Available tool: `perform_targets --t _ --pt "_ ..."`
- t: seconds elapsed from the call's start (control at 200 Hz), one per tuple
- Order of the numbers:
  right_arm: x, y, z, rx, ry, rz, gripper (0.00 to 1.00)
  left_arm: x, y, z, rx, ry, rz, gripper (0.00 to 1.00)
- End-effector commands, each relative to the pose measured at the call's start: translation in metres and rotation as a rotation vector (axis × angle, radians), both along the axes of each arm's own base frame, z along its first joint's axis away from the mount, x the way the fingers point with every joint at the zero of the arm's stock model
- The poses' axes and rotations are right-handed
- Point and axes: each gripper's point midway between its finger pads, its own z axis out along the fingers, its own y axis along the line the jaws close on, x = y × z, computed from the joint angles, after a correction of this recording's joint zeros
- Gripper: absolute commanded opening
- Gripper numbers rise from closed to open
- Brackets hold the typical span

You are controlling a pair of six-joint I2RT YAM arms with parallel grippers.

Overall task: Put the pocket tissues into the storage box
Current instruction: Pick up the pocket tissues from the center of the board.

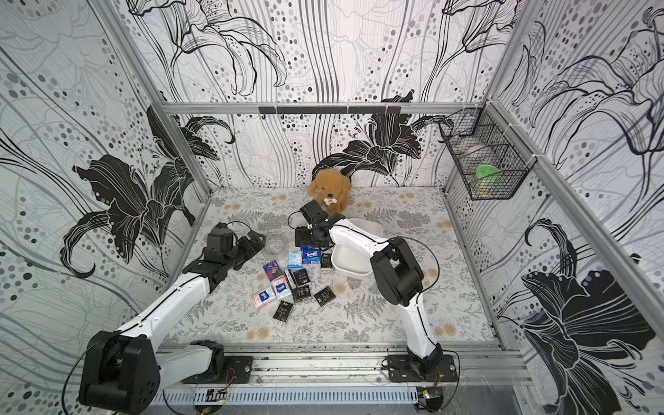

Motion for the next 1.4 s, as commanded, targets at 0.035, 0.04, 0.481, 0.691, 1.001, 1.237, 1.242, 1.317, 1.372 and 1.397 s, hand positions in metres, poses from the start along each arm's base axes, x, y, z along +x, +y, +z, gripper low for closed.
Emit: perform_targets --t 0.035,0.04,0.481,0.691,1.001,1.237,1.242,1.317,1.372,1.397 --pt "-0.003 0.011 -0.011 -0.018 0.005 0.126 0.83 0.001 0.001 0.005 0.016 -0.012 -0.012 0.97" --pt "-0.003 0.011 -0.011 -0.018 0.004 0.127 0.83 0.002 0.0 0.005 0.015 -0.013 -0.013 0.97" --pt "-0.011 -0.004 -0.048 -0.148 0.061 0.167 0.86 -0.001 0.002 0.009 0.024 -0.015 -0.014 0.97" --pt "-0.029 -0.018 -0.06 -0.151 0.086 0.16 0.86 0.003 -0.001 0.013 0.004 -0.027 -0.015 0.97" --pt "-0.043 -0.014 -0.055 -0.096 0.131 0.163 0.87 0.007 -0.004 0.021 -0.003 -0.034 -0.027 0.97" --pt "-0.076 -0.02 -0.055 -0.08 0.165 0.142 0.89 0.006 -0.004 0.018 -0.007 -0.03 -0.026 0.97" --pt "-0.076 -0.02 -0.056 -0.082 0.166 0.143 0.89 0.006 -0.005 0.018 -0.008 -0.03 -0.027 0.97" --pt "-0.079 -0.02 -0.059 -0.107 0.164 0.142 0.89 0.008 -0.006 0.017 -0.012 -0.026 -0.032 0.97" --pt "-0.077 -0.022 -0.061 -0.132 0.159 0.141 0.89 0.008 -0.006 0.018 -0.012 -0.028 -0.034 0.97" --pt "-0.076 -0.022 -0.063 -0.146 0.158 0.139 0.88 0.008 -0.006 0.018 -0.012 -0.027 -0.034 0.97"
